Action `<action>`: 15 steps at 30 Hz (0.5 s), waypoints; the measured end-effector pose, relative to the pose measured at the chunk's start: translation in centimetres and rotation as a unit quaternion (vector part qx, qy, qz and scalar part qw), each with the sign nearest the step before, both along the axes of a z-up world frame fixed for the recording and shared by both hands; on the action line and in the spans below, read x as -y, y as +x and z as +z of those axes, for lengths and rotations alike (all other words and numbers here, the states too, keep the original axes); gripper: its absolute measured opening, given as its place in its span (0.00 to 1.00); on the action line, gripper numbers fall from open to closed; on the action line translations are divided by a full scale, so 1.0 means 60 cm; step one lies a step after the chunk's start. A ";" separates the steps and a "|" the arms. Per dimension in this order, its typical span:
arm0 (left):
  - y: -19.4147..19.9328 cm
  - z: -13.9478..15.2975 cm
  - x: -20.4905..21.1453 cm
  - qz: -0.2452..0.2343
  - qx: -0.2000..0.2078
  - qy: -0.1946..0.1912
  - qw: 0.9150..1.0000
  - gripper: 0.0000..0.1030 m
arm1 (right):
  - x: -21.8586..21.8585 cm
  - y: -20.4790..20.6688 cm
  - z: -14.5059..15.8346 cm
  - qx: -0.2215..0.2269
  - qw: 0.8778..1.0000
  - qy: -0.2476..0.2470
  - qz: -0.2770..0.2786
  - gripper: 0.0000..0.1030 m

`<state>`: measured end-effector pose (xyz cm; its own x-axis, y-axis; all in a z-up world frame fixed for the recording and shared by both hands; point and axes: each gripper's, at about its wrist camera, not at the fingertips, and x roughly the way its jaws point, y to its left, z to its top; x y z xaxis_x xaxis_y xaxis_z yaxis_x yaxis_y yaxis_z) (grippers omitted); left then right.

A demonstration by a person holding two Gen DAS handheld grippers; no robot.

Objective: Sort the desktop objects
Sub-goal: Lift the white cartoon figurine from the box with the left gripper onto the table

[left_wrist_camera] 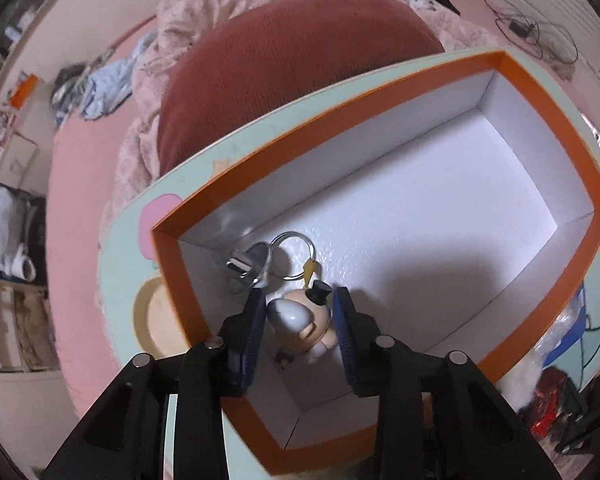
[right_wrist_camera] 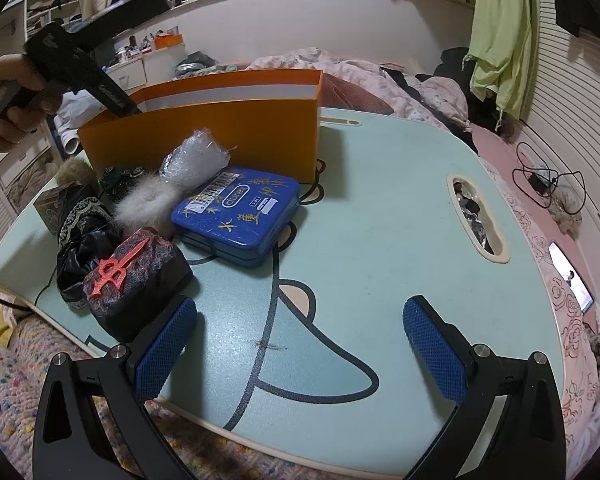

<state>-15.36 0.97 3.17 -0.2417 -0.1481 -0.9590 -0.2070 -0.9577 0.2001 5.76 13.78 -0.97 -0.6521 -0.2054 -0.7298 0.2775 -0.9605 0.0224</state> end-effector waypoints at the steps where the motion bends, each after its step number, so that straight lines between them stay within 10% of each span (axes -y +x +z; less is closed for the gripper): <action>1: -0.002 -0.003 -0.001 0.000 0.001 0.000 1.000 0.33 | 0.000 0.000 0.000 0.000 1.000 0.000 0.000 1.00; 8: -0.001 -0.017 -0.029 -0.025 -0.019 -0.033 0.999 0.31 | 0.000 -0.001 0.002 -0.001 1.000 0.000 0.000 1.00; 15: 0.044 0.094 0.012 -0.012 -0.099 0.099 0.990 0.31 | -0.001 -0.001 0.004 -0.002 1.000 0.000 -0.001 1.00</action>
<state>-12.71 0.27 8.80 -0.4284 0.0458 -0.9024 -0.2063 -0.9773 0.0484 5.70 13.84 -0.75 -0.6552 -0.2045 -0.7272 0.2754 -0.9611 0.0222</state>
